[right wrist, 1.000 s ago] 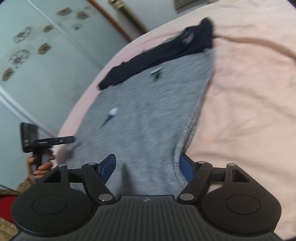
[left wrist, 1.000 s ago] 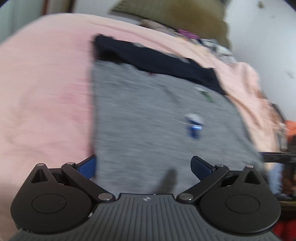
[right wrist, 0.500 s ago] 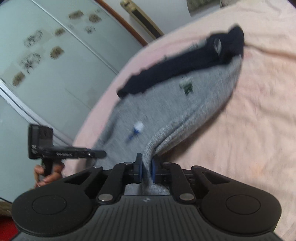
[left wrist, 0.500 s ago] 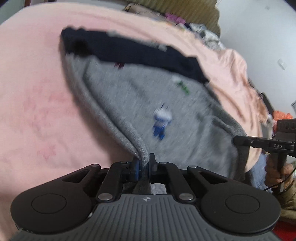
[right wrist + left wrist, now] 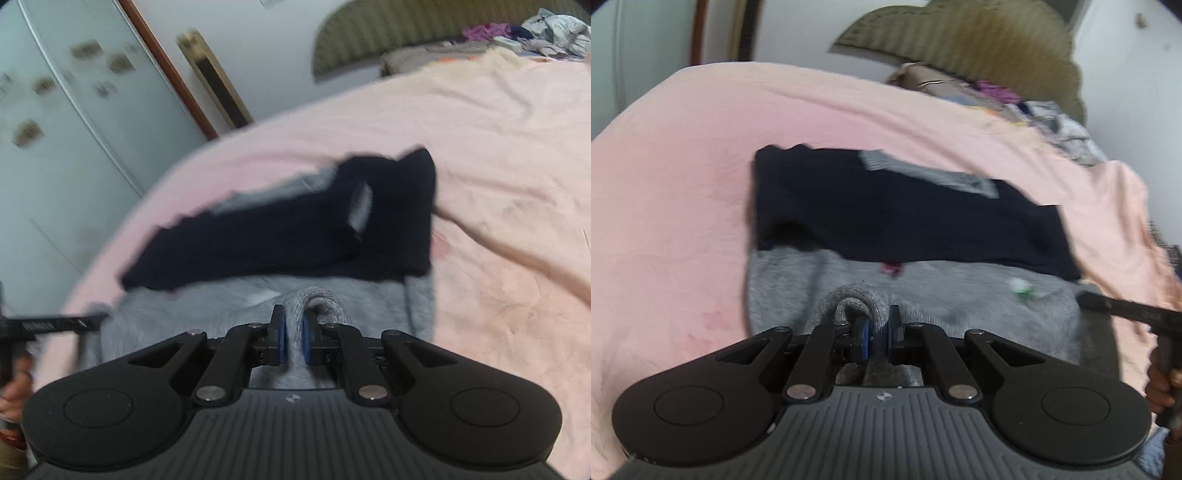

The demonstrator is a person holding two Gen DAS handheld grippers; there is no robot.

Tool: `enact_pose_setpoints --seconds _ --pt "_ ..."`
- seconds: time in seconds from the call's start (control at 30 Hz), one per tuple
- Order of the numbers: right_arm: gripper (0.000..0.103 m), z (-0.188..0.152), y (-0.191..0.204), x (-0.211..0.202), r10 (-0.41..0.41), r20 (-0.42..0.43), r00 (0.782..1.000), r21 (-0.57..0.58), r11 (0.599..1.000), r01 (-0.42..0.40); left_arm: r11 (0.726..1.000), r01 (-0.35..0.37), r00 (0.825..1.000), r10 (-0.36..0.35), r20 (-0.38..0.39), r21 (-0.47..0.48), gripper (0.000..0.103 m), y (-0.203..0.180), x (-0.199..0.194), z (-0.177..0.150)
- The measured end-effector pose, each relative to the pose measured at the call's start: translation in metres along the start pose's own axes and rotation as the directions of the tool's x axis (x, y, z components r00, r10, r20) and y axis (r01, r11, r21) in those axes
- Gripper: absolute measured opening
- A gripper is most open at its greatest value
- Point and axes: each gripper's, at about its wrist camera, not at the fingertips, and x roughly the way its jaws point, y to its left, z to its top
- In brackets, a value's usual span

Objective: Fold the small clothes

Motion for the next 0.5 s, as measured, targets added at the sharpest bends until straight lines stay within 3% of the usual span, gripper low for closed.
enact_pose_setpoints --seconds 0.1,0.13,0.17,0.2,0.23,0.27,0.3,0.5 --pt "0.013 -0.008 -0.008 0.006 0.010 -0.037 0.999 0.056 0.998 -0.008 0.999 0.019 1.000 -0.020 -0.021 -0.043 0.028 0.015 0.007 -0.003" --pt "0.016 -0.012 -0.012 0.001 0.020 -0.037 0.999 0.070 0.997 -0.018 0.997 0.039 0.999 -0.040 -0.018 -0.061 0.047 0.019 0.006 -0.006" --pt "0.025 -0.015 -0.015 -0.004 0.020 -0.035 0.999 0.080 0.997 -0.017 0.996 0.059 0.998 -0.060 -0.009 -0.072 0.067 0.022 0.003 -0.010" --pt "0.032 -0.019 -0.017 -0.011 0.018 -0.032 0.999 0.086 0.996 -0.016 0.994 0.071 0.997 -0.071 0.004 -0.080 0.076 0.023 -0.001 -0.013" --pt "0.048 -0.023 -0.020 -0.019 0.021 -0.024 0.999 0.092 0.996 -0.019 0.994 0.068 0.998 -0.066 0.019 -0.085 0.090 0.024 -0.006 -0.016" --pt "0.064 -0.028 -0.021 -0.027 0.028 -0.015 1.000 0.095 0.995 -0.026 0.996 0.045 0.998 -0.042 0.036 -0.082 0.095 0.024 -0.011 -0.020" --pt "0.068 -0.032 -0.022 -0.034 0.037 -0.004 0.999 0.097 0.995 -0.036 0.997 0.024 0.998 -0.020 0.052 -0.071 0.095 0.023 -0.015 -0.023" --pt "0.070 -0.057 -0.026 -0.059 0.017 -0.013 1.000 0.120 0.993 -0.015 0.996 0.006 0.999 -0.001 0.054 -0.093 0.095 0.030 -0.032 -0.047"
